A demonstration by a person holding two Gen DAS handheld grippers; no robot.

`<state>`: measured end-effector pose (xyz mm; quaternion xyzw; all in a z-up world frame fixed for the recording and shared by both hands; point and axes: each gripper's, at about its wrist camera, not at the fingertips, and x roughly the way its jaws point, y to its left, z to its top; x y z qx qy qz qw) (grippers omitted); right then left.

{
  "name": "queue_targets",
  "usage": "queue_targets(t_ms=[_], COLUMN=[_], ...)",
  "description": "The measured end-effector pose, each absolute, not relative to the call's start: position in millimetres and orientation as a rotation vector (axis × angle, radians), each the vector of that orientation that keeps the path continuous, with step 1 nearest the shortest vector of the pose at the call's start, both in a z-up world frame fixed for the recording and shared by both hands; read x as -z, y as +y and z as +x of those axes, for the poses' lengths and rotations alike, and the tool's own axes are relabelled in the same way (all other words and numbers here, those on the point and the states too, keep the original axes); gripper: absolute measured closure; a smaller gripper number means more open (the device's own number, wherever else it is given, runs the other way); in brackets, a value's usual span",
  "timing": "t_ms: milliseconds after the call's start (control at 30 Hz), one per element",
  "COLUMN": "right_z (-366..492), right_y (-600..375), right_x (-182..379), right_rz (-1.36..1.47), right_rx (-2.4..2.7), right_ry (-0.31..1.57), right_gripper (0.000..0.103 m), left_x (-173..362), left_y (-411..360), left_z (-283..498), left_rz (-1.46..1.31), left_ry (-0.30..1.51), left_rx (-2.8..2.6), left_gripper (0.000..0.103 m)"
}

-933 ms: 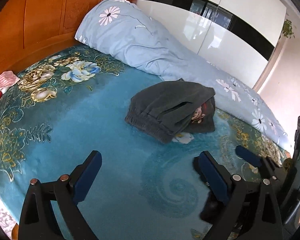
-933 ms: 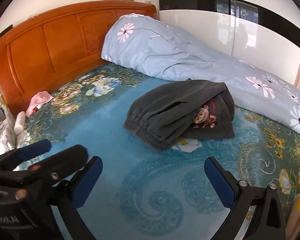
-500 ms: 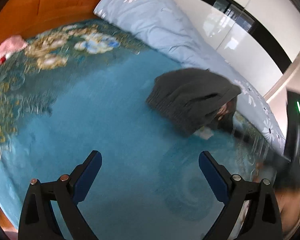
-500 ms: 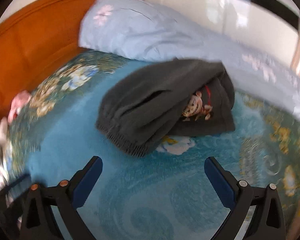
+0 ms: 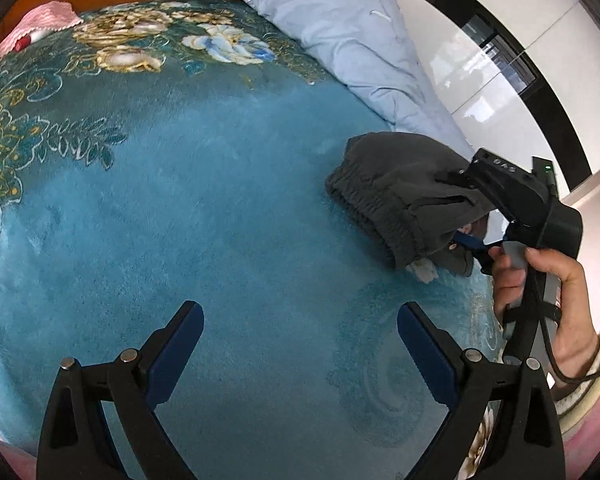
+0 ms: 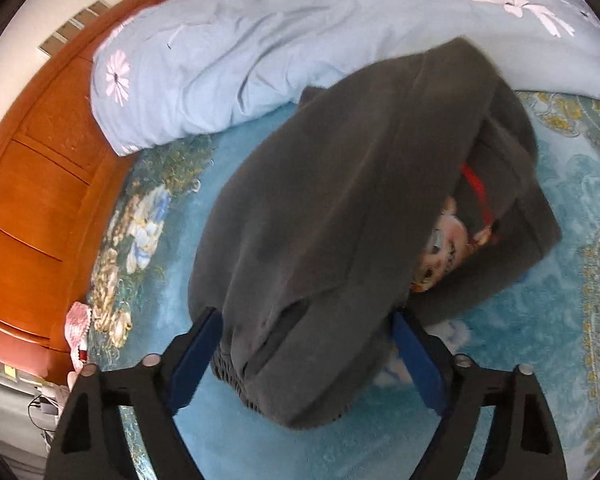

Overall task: Fold clothes
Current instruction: 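Grasp the folded dark grey hoodie with the right gripper, then lift the grey hoodie with the right gripper and shake it open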

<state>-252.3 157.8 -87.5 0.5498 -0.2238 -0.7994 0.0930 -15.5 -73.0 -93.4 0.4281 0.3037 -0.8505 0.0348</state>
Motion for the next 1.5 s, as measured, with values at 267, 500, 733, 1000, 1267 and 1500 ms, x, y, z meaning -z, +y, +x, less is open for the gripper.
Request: queue_targets(t_ms=[267, 500, 733, 1000, 1267, 1500], right_z=[-265.9, -230.4, -163.7, -174.0, -194.3, -199.4], right_y=[172.4, 175.2, 203.8, 170.0, 26.4, 30.3], right_x=[115.9, 34.5, -71.5, -140.3, -210.1, -272.0], right_rz=[1.708, 1.303, 1.023, 0.947, 0.824, 0.566], right_rx=[2.078, 1.828, 1.803, 1.830, 1.669, 1.698], right_ry=[-1.191, -1.343, -1.299, -1.187, -1.003, -0.918], right_gripper=[0.069, 0.086, 0.086, 0.086, 0.086, 0.087], left_x=[95.6, 91.3, 87.3, 77.6, 74.0, 76.9], left_y=[-77.8, -72.4, -79.2, -81.6, -114.9, -132.5], left_z=[-12.0, -4.1, 5.5, 16.3, 40.8, 49.0], left_rz=[1.339, 1.369, 1.341, 1.317, 1.188, 1.132], left_ry=[0.924, 0.880, 0.972, 0.940, 1.087, 1.183], left_rx=[2.602, 2.600, 2.576, 2.579, 2.494, 2.468], left_gripper=[0.005, 0.005, 0.005, 0.005, 0.005, 0.005])
